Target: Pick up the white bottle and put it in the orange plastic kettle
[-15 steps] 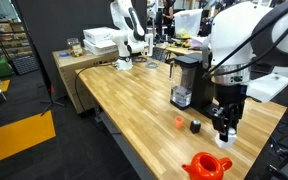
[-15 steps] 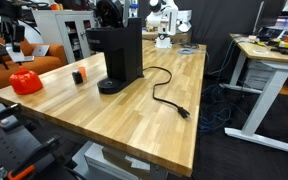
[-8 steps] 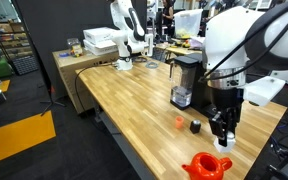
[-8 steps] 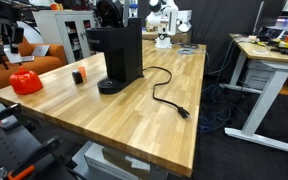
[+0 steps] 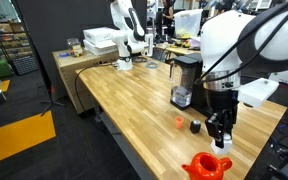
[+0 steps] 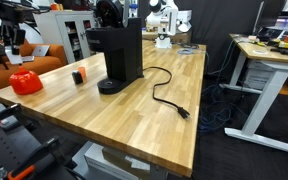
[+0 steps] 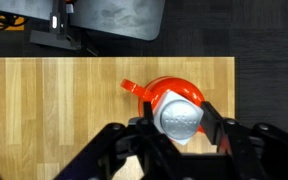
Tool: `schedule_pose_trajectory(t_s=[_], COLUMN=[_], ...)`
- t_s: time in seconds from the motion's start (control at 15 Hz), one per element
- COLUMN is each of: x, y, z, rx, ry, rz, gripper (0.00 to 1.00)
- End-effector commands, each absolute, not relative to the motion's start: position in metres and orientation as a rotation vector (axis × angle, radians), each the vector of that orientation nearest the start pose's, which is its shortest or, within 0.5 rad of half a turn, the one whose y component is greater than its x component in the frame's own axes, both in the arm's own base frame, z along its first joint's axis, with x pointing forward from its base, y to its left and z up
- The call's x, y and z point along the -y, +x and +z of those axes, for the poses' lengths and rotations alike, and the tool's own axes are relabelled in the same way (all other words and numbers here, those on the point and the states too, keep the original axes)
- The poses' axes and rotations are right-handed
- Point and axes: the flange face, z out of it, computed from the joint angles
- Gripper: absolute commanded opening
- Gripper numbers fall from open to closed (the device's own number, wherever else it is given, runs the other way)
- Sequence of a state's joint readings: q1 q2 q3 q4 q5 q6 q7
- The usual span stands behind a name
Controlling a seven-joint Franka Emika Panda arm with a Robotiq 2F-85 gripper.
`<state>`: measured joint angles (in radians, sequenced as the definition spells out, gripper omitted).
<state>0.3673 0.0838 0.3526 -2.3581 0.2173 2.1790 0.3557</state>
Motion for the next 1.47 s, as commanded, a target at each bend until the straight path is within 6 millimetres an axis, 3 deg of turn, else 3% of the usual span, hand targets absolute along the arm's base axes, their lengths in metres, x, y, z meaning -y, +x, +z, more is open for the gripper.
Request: schedule_pose_trajectory(t_s=[0.0,0.07,0.6,0.67,1.07,1.4], x=[-0.326,-0.323,-0.323,-0.323,-0.334,-0.355], y=[0.356,0.354,0.354,0.354,0.354,0.35], z=[0.277,0.276,0.276,0.276,0.272,0.265], rx=[0.376,0.344,0.351,0.351,0.4,0.475], ry=[-3.031,-3.05,-3.048,-3.048,-3.09,-3.106], rz=[0.545,0.502,0.508,0.509,0.499,0.502], gripper=[0.25,0.5,0.5,0.25,0.25,0.25])
